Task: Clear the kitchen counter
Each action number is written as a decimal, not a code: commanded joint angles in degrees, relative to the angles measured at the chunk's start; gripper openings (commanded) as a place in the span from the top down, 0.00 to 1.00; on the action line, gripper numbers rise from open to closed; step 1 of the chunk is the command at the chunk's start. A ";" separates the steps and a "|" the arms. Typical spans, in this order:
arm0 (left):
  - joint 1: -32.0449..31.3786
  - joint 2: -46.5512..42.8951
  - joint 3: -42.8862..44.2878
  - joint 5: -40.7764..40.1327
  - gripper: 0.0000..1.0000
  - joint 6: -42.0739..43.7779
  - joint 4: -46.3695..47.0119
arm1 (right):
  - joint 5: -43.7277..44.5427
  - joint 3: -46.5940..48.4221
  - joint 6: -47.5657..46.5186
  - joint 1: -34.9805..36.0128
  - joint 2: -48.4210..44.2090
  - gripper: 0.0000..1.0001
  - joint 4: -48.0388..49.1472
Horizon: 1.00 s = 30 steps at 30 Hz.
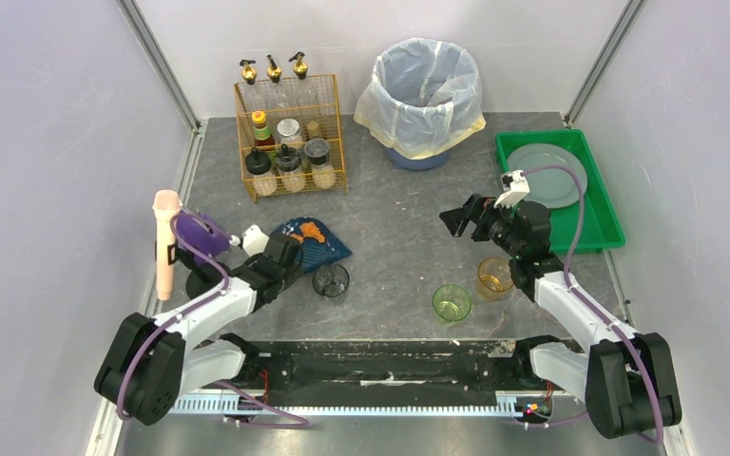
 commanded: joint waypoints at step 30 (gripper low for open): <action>-3.76 26.09 15.95 3.93 0.54 0.01 12.95 | -4.19 2.59 -0.47 4.51 9.13 0.07 3.40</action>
